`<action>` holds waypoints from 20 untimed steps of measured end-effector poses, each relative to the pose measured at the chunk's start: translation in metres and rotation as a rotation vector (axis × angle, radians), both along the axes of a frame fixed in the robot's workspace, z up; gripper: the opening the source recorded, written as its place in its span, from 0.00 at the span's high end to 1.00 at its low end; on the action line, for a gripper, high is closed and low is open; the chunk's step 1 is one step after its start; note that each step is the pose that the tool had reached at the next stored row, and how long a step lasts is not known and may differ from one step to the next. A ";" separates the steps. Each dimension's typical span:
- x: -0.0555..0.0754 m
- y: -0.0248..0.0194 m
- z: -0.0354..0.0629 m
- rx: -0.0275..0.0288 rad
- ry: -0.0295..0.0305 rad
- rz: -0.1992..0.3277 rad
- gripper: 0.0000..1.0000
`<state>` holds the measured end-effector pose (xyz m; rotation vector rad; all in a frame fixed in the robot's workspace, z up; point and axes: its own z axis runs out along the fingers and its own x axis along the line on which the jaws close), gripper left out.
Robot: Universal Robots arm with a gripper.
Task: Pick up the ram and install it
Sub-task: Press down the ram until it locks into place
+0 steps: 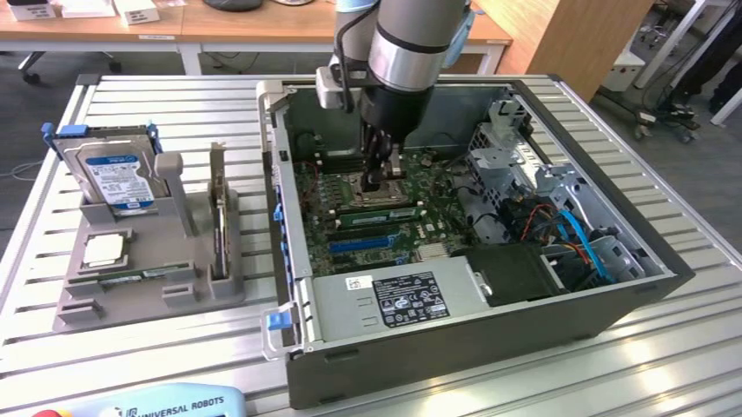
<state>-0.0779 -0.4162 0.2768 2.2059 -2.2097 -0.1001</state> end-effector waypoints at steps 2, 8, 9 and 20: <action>0.000 0.0000 0.0024 -0.0002 0.0000 0.000 0.90; 0.000 0.0000 0.0028 -0.0008 0.0001 0.000 0.90; 0.002 0.0000 0.0029 -0.0009 0.0002 0.000 0.90; 0.031 0.0000 0.0027 -0.0007 0.0000 0.000 0.90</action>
